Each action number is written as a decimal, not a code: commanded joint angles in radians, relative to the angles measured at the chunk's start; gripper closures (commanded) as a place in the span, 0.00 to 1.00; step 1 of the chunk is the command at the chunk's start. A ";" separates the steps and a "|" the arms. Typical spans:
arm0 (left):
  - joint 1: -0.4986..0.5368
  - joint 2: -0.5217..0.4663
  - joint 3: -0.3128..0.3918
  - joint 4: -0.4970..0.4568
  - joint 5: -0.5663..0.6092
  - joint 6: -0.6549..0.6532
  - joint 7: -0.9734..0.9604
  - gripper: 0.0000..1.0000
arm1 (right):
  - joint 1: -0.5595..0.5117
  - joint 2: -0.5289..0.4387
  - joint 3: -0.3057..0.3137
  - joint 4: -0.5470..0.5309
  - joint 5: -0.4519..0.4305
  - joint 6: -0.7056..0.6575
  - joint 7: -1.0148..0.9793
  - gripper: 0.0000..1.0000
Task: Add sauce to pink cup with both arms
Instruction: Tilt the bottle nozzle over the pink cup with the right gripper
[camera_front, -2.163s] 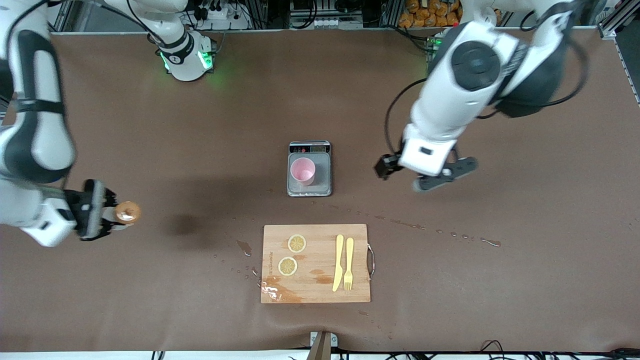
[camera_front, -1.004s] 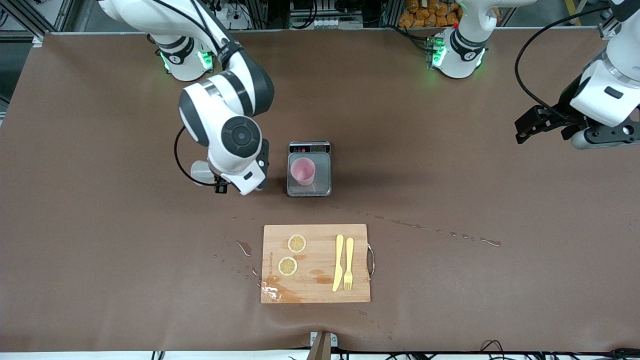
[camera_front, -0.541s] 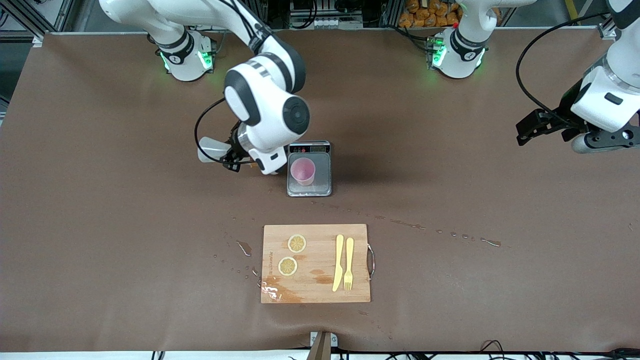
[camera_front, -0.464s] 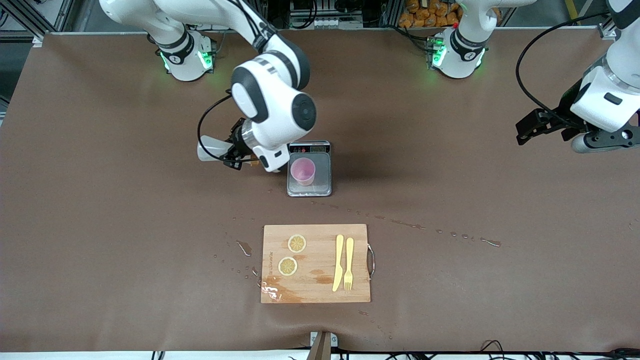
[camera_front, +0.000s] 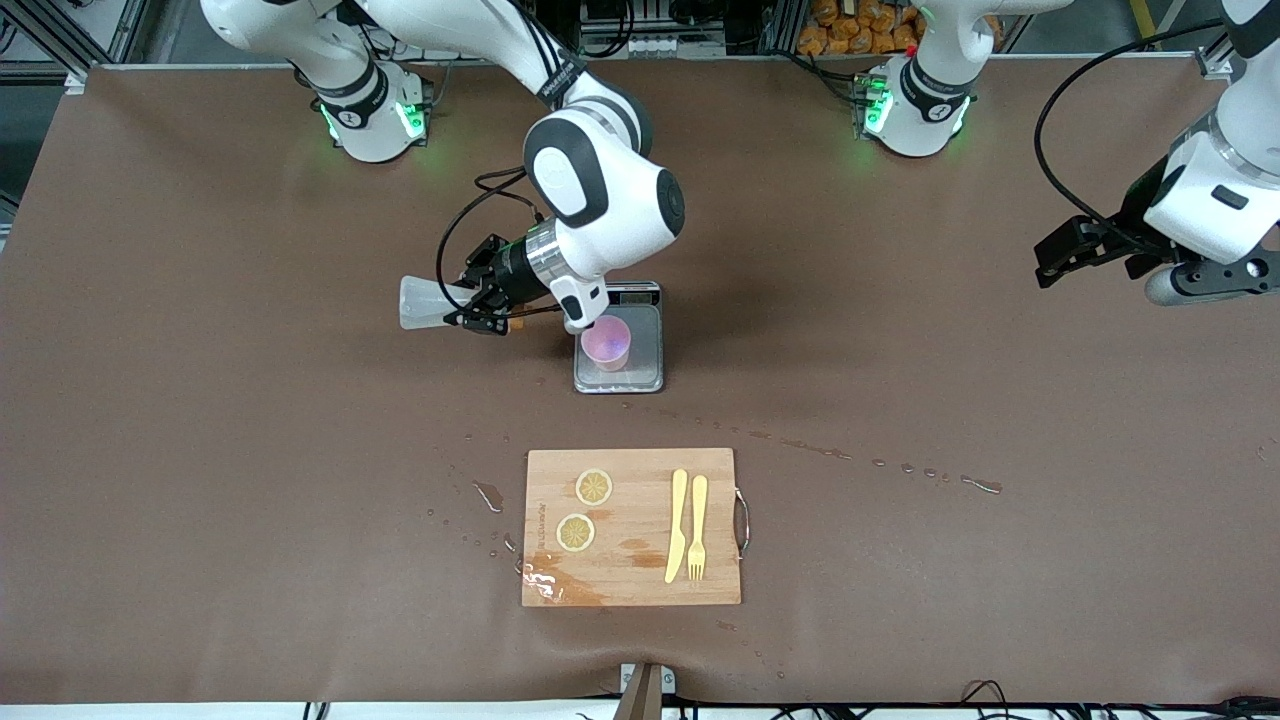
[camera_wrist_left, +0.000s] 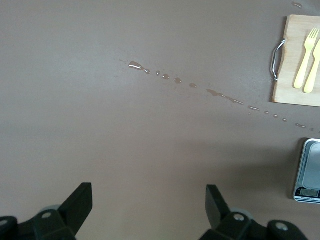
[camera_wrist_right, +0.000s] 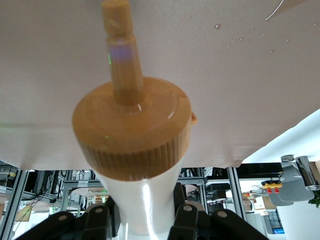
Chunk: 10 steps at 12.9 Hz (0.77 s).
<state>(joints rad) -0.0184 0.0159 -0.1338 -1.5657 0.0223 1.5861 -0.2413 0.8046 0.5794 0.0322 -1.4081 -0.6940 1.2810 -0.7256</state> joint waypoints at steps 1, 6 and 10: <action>0.012 -0.019 -0.004 -0.007 0.008 -0.008 0.023 0.00 | 0.009 -0.004 -0.009 0.018 -0.026 -0.020 -0.041 1.00; 0.023 -0.014 -0.004 -0.010 0.008 -0.006 0.027 0.00 | -0.010 -0.006 -0.008 0.041 0.026 0.001 -0.041 1.00; 0.023 -0.014 -0.004 -0.008 0.008 -0.006 0.027 0.00 | -0.005 -0.009 -0.009 0.075 0.123 0.069 -0.026 1.00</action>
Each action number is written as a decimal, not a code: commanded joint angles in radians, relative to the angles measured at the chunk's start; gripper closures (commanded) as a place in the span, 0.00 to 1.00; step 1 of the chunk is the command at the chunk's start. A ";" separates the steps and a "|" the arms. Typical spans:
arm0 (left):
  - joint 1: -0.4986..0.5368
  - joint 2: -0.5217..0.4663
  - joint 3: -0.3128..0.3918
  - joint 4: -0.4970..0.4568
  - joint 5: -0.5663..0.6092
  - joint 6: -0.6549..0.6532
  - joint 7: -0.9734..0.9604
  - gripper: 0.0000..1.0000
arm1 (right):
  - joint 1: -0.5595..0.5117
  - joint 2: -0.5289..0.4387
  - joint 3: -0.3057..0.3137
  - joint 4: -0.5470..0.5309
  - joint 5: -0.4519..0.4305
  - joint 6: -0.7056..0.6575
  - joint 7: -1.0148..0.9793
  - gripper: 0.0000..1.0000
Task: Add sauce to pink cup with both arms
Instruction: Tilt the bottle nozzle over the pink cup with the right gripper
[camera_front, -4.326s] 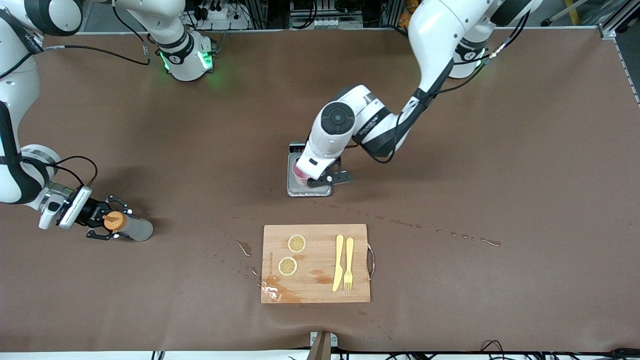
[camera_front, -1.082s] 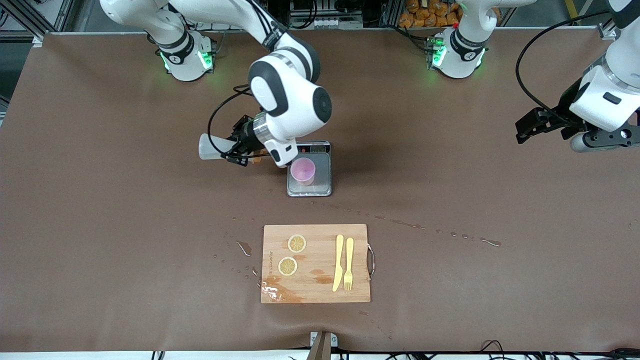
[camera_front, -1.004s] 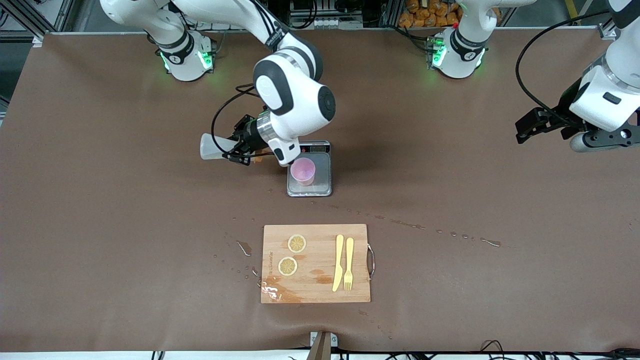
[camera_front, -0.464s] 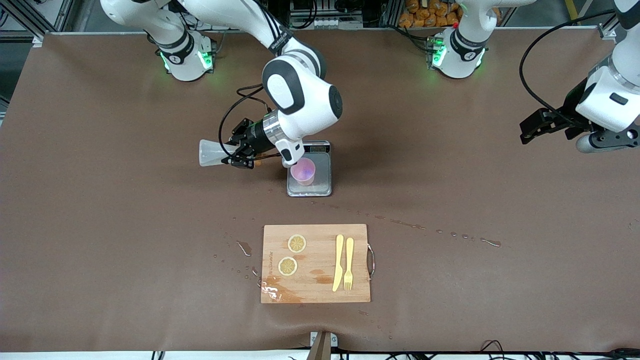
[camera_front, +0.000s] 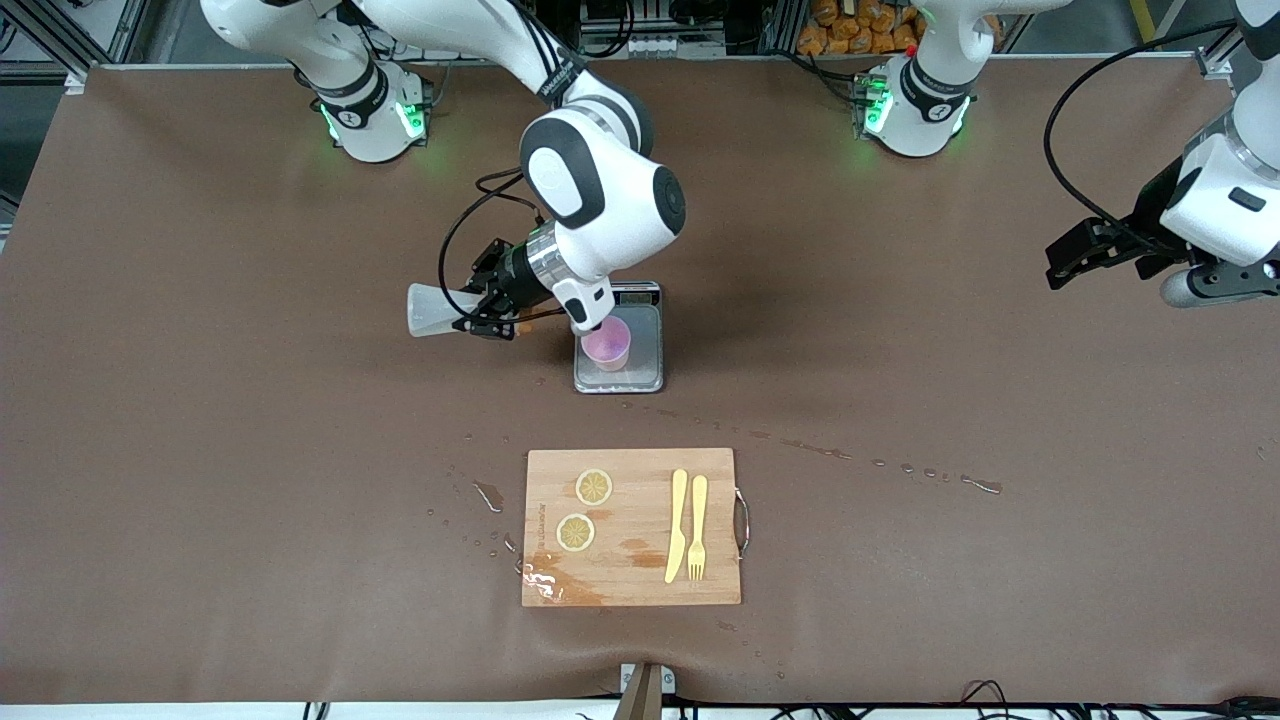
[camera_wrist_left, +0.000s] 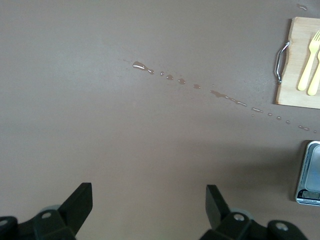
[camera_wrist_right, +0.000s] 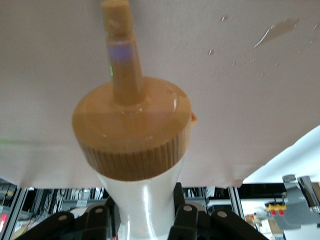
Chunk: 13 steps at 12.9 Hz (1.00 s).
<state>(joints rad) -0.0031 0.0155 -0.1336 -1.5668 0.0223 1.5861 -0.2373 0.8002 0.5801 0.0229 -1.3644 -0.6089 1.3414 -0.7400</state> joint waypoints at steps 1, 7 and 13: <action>0.008 -0.017 -0.004 -0.010 0.008 -0.006 0.023 0.00 | -0.004 -0.009 0.000 0.033 0.063 0.025 -0.010 1.00; 0.009 -0.017 -0.006 -0.007 0.008 -0.006 0.023 0.00 | 0.005 -0.009 -0.001 0.033 0.073 0.032 0.011 1.00; 0.008 -0.020 -0.009 -0.003 0.008 -0.006 0.023 0.00 | -0.082 -0.026 -0.005 0.027 0.263 0.106 0.059 1.00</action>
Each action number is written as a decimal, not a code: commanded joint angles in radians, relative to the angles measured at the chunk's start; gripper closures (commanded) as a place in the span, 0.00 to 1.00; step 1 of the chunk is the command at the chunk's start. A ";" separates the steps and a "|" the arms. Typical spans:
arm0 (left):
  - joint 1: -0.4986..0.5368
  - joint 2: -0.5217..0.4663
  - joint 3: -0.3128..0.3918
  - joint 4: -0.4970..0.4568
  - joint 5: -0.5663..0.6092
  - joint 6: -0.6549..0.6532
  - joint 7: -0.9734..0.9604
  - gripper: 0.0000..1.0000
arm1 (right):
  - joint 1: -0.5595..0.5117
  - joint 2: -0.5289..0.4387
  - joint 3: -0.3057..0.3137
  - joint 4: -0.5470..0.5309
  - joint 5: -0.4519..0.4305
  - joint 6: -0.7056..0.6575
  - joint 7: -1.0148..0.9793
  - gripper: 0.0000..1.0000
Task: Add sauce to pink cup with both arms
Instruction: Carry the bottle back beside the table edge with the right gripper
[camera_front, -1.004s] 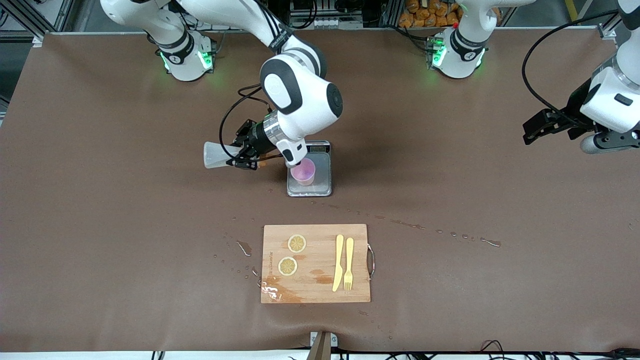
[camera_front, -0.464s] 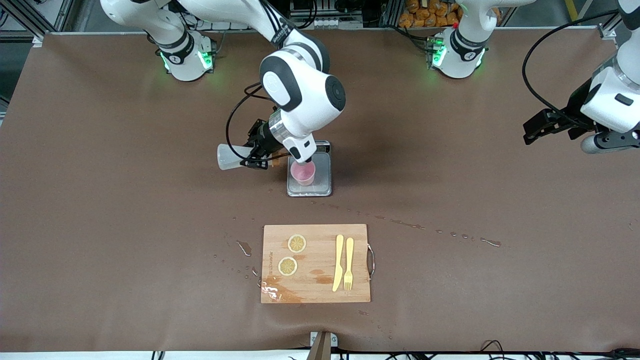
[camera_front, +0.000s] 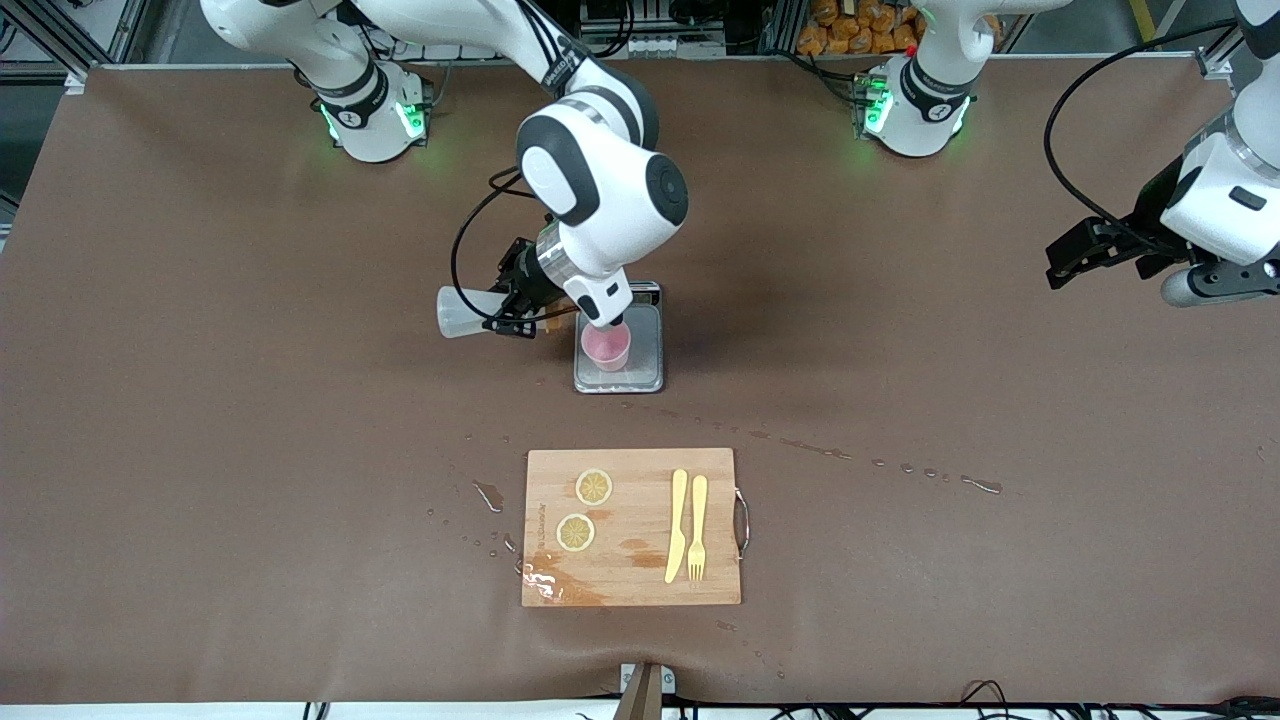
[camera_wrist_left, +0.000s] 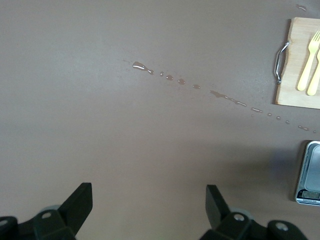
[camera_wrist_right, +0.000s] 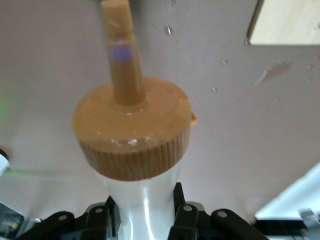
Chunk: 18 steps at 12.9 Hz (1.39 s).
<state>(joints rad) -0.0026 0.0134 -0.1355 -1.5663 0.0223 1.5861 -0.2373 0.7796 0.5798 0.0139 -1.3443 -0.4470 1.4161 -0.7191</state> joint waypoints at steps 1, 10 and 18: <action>0.007 -0.018 -0.007 -0.003 0.008 -0.006 0.023 0.00 | -0.086 -0.031 0.006 0.005 0.129 0.043 0.053 1.00; 0.007 -0.010 -0.010 -0.003 -0.002 -0.002 0.018 0.00 | -0.339 -0.112 0.006 0.002 0.376 0.083 0.050 1.00; -0.014 0.019 -0.026 -0.011 -0.002 0.015 -0.002 0.00 | -0.601 -0.123 0.008 -0.027 0.495 0.156 -0.133 1.00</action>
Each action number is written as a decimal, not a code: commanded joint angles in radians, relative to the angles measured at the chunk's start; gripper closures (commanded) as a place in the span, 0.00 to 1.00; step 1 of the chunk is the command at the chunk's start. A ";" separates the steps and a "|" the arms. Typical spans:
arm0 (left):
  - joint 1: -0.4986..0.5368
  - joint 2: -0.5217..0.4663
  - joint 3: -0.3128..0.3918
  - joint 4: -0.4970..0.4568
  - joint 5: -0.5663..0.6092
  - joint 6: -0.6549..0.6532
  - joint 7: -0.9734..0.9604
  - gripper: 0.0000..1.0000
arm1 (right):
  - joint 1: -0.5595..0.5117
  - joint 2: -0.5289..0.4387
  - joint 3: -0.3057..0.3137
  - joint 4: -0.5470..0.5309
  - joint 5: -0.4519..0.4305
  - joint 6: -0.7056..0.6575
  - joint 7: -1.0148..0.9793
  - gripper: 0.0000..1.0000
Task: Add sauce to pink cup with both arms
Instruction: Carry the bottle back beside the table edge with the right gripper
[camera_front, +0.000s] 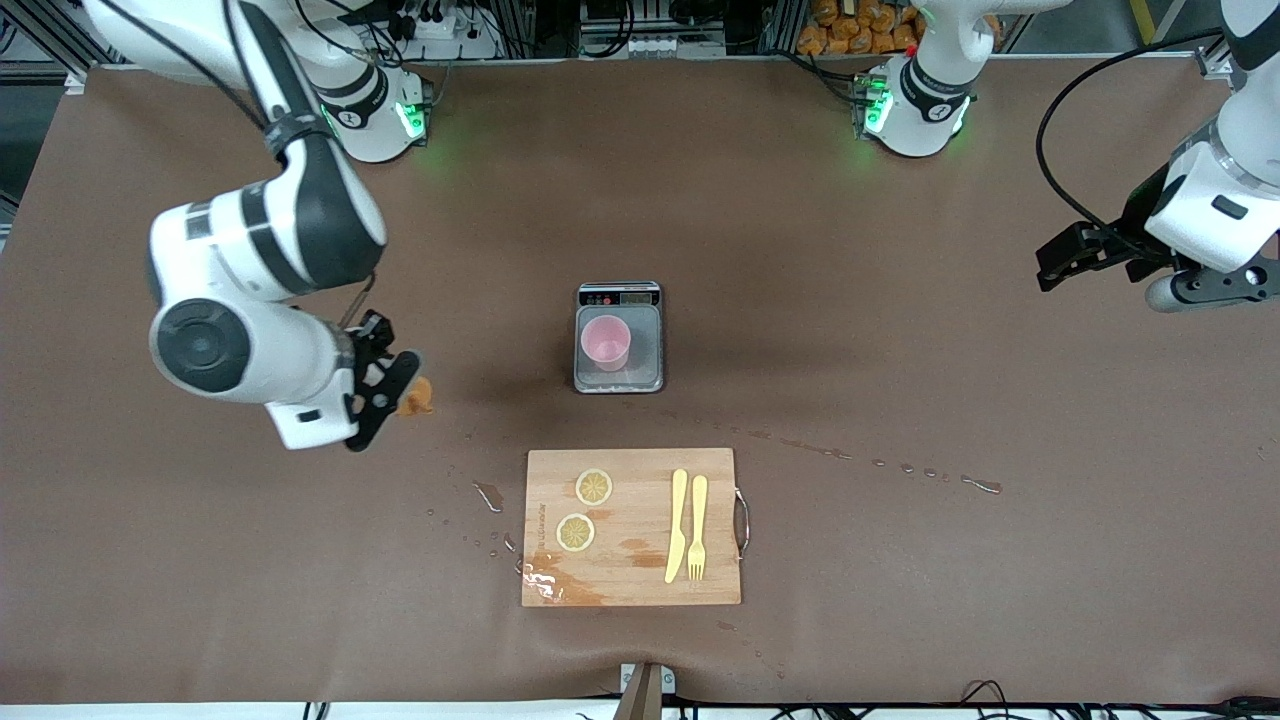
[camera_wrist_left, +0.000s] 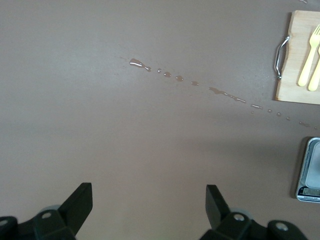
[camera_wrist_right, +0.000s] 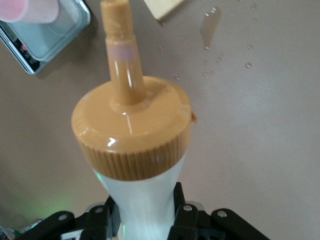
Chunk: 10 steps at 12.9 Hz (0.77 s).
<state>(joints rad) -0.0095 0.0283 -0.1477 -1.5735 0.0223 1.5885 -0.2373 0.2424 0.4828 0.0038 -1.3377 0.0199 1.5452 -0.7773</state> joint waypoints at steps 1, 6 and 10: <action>-0.007 0.015 -0.027 -0.005 -0.002 0.014 -0.017 0.00 | -0.096 -0.026 0.018 -0.049 0.031 0.065 -0.144 1.00; -0.010 0.065 -0.145 -0.011 0.007 0.022 -0.222 0.00 | -0.236 -0.016 0.019 -0.119 0.101 0.231 -0.443 1.00; -0.102 0.145 -0.225 -0.023 0.005 0.066 -0.511 0.00 | -0.319 0.008 0.018 -0.185 0.248 0.357 -0.670 1.00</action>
<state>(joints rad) -0.0615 0.1420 -0.3561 -1.5880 0.0221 1.6210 -0.6382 -0.0408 0.4952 0.0039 -1.4913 0.1939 1.8657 -1.3584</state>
